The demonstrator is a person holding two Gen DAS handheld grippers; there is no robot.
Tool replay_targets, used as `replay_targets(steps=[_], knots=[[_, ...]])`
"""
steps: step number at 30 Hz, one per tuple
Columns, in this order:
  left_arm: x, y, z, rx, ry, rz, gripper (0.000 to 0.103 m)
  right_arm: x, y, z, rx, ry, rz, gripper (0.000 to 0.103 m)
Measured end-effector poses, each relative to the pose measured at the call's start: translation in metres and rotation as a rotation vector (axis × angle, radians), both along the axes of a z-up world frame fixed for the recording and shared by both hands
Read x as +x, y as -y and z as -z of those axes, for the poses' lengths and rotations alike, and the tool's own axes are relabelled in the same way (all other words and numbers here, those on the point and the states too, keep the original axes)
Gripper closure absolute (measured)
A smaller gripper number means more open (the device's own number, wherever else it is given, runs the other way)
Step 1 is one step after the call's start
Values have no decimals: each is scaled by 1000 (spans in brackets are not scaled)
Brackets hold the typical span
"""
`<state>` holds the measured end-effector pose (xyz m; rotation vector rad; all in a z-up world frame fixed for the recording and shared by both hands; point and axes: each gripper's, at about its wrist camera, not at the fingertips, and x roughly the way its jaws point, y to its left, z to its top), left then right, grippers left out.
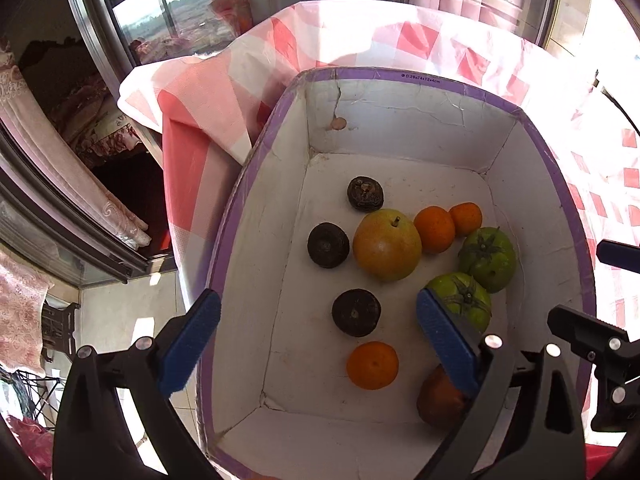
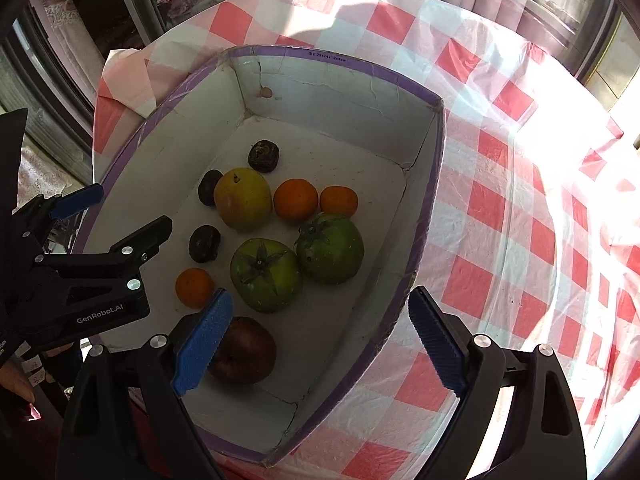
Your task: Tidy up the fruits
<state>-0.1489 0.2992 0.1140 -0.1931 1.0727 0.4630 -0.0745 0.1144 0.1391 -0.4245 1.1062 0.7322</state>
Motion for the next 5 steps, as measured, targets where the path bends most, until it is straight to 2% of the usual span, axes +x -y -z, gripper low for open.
replay_targets(steps=[3, 5], knots=[[4, 17, -15, 55, 4, -35, 5, 10, 31, -14, 86, 32, 44, 16], [10, 36, -30, 75, 50, -44, 4, 21, 63, -20, 129, 40, 103, 16]])
